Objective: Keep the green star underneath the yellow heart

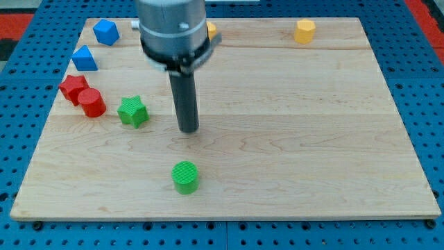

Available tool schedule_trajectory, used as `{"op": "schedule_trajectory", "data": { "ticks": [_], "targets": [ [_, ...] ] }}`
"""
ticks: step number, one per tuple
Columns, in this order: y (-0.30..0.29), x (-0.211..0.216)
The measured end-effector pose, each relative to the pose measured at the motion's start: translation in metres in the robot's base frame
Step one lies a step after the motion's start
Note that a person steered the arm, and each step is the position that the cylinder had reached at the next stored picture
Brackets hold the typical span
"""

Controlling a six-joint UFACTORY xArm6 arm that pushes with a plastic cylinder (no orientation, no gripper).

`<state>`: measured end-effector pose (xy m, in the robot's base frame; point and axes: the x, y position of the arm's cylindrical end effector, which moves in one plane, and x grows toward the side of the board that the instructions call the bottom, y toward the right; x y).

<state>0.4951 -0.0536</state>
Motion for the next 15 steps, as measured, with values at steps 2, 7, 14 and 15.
{"op": "schedule_trajectory", "data": {
  "ticks": [2, 7, 14, 15],
  "targets": [
    [-0.116, 0.005],
    [-0.027, -0.087],
    [-0.064, -0.129],
    [-0.067, -0.151]
  ]
}}
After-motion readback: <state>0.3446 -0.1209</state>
